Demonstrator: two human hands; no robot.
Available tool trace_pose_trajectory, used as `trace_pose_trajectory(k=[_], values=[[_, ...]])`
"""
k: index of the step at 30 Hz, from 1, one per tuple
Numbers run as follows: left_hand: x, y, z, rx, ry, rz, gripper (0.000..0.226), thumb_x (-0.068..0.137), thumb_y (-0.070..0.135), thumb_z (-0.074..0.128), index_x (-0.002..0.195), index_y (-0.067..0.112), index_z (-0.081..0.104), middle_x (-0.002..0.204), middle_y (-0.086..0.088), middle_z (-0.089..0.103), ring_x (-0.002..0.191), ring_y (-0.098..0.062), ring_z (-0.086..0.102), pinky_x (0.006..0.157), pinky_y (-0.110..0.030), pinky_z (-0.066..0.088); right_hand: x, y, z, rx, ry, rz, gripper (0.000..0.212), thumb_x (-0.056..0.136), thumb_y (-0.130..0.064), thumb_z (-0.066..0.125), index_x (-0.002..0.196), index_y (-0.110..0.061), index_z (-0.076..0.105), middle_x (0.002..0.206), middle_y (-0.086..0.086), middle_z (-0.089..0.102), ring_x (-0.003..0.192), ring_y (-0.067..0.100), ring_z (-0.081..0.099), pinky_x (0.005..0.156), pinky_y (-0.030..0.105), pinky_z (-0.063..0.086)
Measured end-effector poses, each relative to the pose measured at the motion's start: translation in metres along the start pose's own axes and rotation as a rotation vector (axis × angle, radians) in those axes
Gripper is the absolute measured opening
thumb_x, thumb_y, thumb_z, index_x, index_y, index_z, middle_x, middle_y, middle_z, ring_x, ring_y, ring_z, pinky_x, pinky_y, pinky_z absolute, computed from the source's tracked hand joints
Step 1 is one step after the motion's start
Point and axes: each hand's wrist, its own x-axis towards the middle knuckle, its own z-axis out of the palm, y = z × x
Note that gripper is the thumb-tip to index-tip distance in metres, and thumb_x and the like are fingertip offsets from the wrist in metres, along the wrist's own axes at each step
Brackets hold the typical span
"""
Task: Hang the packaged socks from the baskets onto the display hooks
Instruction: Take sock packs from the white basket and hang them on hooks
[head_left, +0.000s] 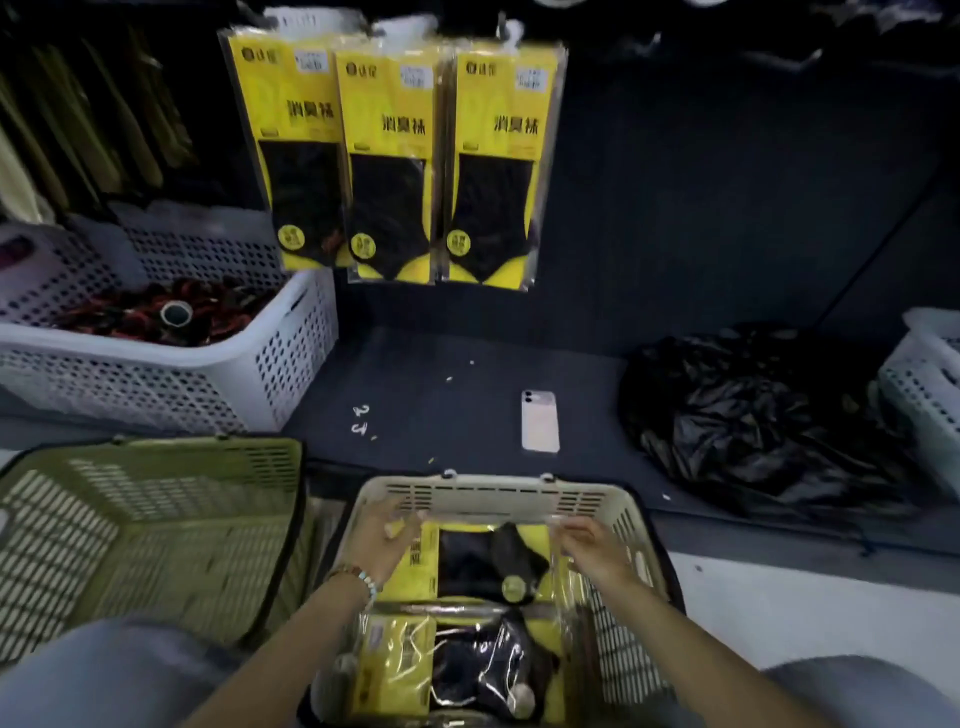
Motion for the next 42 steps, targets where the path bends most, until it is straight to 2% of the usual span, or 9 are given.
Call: trace_pose_trajectory(k=[4,9,14,21,25,29,32,35,42], values=[[-0.010,-0.036,-0.002,0.203,0.047,-0.140,0.057,0.085,0.020,0.065,0.135,0.004,0.042,0.115,-0.030,0.055,0.105,-0.041,0.054,0.088,-0.043,0.045,0.001,0.024,0.007,-0.119,0.033,0.065,0.051,0.083,-0.022,0.073,0.125,0.001,0.054,0.124,0.015,0.059,0.114,0.027,0.057,0.089,0.028,0.045],[-0.012,-0.042,0.009,-0.031,0.033,-0.411,0.083,0.087,0.020,0.063,0.147,0.004,0.007,0.144,-0.021,0.035,0.124,-0.034,0.045,0.099,-0.039,0.039,0.003,0.039,0.011,-0.144,-0.046,0.182,0.058,0.081,-0.031,0.075,0.125,-0.002,0.051,0.126,0.014,0.057,0.111,0.026,0.056,0.081,0.027,0.044],[-0.011,-0.044,0.017,0.128,-0.165,-0.373,0.055,0.093,0.033,0.052,0.140,0.008,0.036,0.137,-0.016,0.047,0.121,-0.031,0.049,0.100,-0.037,0.041,0.003,0.037,0.006,-0.038,-0.119,0.259,0.090,0.077,-0.035,0.078,0.146,-0.006,0.030,0.148,0.014,0.039,0.132,0.032,0.041,0.104,0.039,0.038],[-0.010,-0.035,0.018,0.024,-0.094,-0.339,0.061,0.088,0.037,0.058,0.139,0.009,0.037,0.135,-0.013,0.047,0.121,-0.029,0.047,0.099,-0.034,0.039,0.005,0.012,0.003,0.141,-0.257,0.226,0.117,0.067,-0.051,0.078,0.153,-0.018,0.006,0.158,0.010,0.018,0.144,0.030,0.020,0.113,0.049,0.023],[0.000,-0.001,0.004,-0.342,0.099,-0.204,0.059,0.083,0.024,0.068,0.135,0.015,0.041,0.135,-0.010,0.050,0.121,-0.029,0.050,0.103,-0.043,0.041,0.001,-0.026,-0.001,0.340,-0.221,0.128,0.117,0.060,-0.055,0.081,0.151,-0.019,0.018,0.155,0.006,0.027,0.143,0.026,0.025,0.110,0.043,0.026],[0.002,0.045,-0.008,-0.680,0.036,-0.373,0.099,0.054,0.057,0.075,0.138,0.021,0.035,0.135,-0.006,0.048,0.122,-0.026,0.048,0.103,-0.041,0.037,-0.005,-0.058,-0.007,0.643,-0.212,0.104,0.115,0.042,-0.049,0.088,0.142,-0.017,0.038,0.137,0.005,0.054,0.129,0.025,0.048,0.108,0.047,0.039],[0.003,0.083,-0.007,-0.967,-0.151,-0.275,0.059,0.065,0.049,0.067,0.118,0.031,0.048,0.120,0.002,0.056,0.099,-0.015,0.061,0.084,-0.029,0.051,-0.010,-0.069,-0.009,0.737,-0.213,0.114,0.104,0.045,-0.046,0.088,0.134,-0.017,0.043,0.130,0.004,0.058,0.120,0.024,0.056,0.103,0.044,0.044],[0.007,0.111,0.000,-1.016,-0.022,-0.181,0.014,0.085,0.029,0.060,0.095,0.025,0.052,0.095,0.001,0.060,0.079,-0.011,0.066,0.068,-0.025,0.057,-0.013,-0.075,-0.015,0.682,-0.305,0.093,0.105,0.048,-0.047,0.088,0.137,-0.011,0.044,0.132,0.010,0.057,0.121,0.028,0.056,0.106,0.049,0.042],[0.007,0.151,-0.001,-0.717,0.096,0.149,0.007,0.093,0.029,0.054,0.096,0.030,0.060,0.094,0.017,0.065,0.086,0.006,0.064,0.085,-0.029,0.051,-0.016,-0.098,-0.037,0.431,0.016,-0.280,0.072,0.082,-0.024,0.073,0.141,-0.019,0.033,0.140,0.001,0.044,0.126,0.015,0.046,0.104,0.031,0.040]])
